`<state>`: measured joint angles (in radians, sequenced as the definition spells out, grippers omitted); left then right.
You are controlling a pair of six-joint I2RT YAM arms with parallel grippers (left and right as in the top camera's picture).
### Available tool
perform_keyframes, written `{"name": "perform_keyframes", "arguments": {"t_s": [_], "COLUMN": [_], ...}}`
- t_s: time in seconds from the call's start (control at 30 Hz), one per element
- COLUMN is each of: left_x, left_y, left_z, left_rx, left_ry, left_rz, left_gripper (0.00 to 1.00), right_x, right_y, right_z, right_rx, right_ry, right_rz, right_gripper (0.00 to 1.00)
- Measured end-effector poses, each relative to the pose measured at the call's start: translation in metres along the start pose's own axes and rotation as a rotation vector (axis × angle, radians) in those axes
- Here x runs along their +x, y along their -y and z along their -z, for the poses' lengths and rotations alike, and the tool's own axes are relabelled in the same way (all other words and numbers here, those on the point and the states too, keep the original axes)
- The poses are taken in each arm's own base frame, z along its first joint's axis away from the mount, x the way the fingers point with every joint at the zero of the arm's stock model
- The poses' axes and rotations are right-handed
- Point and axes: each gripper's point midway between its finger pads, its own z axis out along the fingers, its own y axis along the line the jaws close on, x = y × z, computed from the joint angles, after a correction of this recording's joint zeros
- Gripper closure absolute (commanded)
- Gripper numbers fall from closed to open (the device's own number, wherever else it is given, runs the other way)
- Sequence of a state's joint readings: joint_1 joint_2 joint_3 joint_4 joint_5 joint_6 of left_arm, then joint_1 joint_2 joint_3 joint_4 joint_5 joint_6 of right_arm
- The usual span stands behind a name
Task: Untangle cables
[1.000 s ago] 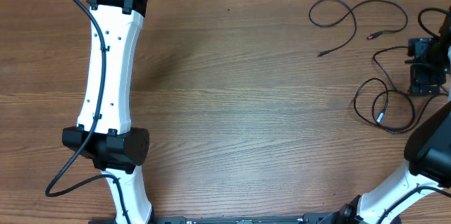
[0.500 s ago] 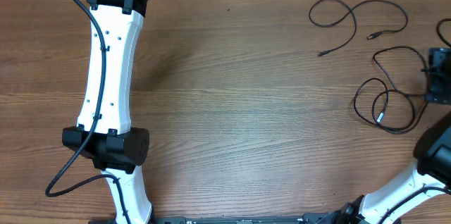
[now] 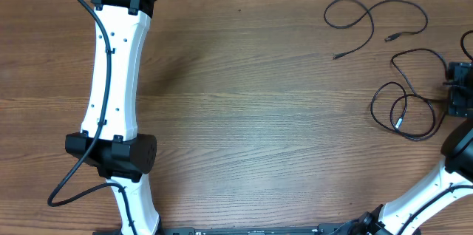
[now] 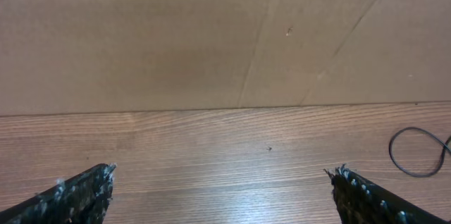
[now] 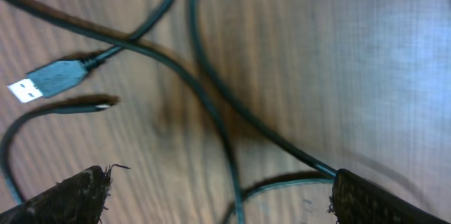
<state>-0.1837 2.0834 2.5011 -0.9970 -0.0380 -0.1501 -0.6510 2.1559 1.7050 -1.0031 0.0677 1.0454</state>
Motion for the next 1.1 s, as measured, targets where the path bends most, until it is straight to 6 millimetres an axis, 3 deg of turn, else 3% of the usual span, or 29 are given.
{"name": "perform_keyframes", "arguments": {"t_s": [0.17, 0.27, 0.53, 0.73, 0.83, 0.9, 0.97, 1.03, 1.1], "left_x": [0.000, 0.000, 0.000, 0.000, 0.000, 0.000, 0.000, 0.000, 0.001], "left_y": [0.000, 0.000, 0.000, 0.000, 0.000, 0.000, 0.001, 0.002, 0.002], "left_z": [0.000, 0.000, 0.000, 0.000, 0.000, 0.000, 0.000, 0.000, 0.000], "left_rx": [0.000, 0.001, 0.001, 0.000, 0.001, 0.001, 0.006, 0.011, 0.014], "left_ry": [0.000, 0.000, 0.000, 0.000, 0.000, -0.001, -0.002, -0.003, -0.003], "left_rz": [0.000, 0.001, 0.004, 0.008, 0.011, 0.013, 0.015, 0.015, 0.015], "left_gripper": [0.00, 0.00, 0.00, 0.00, 0.01, 0.01, 0.00, 0.00, 0.01], "right_x": [-0.001, 0.002, 0.010, 0.015, 0.015, 0.014, 0.014, 0.015, 0.015], "right_y": [-0.025, -0.030, -0.022, -0.013, -0.015, -0.016, -0.016, -0.015, -0.015], "right_z": [-0.009, -0.010, -0.011, -0.029, -0.030, -0.030, -0.031, -0.033, -0.035], "right_rx": [-0.099, -0.121, -0.089, -0.044, -0.047, -0.052, -0.054, -0.049, -0.046], "right_ry": [-0.011, -0.022, -0.059, -0.084, -0.081, -0.079, -0.078, -0.081, -0.084], "right_rz": [0.046, 0.068, 0.088, 0.093, 0.096, 0.104, 0.102, 0.103, 0.104], "right_gripper": [0.00, 0.00, 0.00, 0.01, 0.12, 0.34, 0.66, 0.81, 0.88]}}
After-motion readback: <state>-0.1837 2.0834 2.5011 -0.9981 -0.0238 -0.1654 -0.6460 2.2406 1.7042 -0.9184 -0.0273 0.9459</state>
